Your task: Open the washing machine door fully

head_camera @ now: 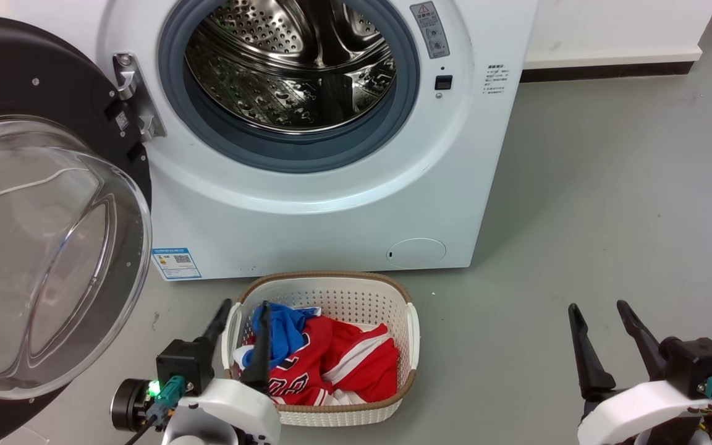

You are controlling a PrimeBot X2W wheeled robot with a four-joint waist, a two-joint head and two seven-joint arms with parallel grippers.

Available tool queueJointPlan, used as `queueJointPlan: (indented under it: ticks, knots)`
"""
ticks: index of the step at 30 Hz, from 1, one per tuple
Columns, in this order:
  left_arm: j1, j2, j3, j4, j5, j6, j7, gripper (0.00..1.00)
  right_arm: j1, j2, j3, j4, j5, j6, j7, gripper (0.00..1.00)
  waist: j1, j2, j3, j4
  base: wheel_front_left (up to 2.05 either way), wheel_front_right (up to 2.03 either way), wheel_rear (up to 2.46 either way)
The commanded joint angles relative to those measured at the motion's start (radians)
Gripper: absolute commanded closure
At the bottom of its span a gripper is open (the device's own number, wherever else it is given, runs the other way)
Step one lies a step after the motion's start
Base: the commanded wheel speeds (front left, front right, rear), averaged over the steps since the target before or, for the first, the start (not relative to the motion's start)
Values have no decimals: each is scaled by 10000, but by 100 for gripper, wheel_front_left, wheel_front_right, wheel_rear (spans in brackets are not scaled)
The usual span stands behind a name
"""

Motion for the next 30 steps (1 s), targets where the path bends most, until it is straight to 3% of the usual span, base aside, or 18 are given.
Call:
queueJointPlan:
  ticks: [1, 11, 30]
  knots:
    - [-88, -45, 10, 78, 24, 58, -84, 0, -146, 15, 14, 44, -78, -2, -68, 0, 0, 0, 6, -32, 0, 0, 0]
    - [225, -114, 305, 1, 122, 423, -263, 0, -98, 13, 9, 162, -71, -2, -162, 0, 0, 0, -113, 109, 0, 0, 0]
    - [300, -155, 293, -1, 241, 300, -338, 0, 10, 15, 96, 305, 109, -2, -274, 0, 0, 0, -221, 252, 0, 0, 0]
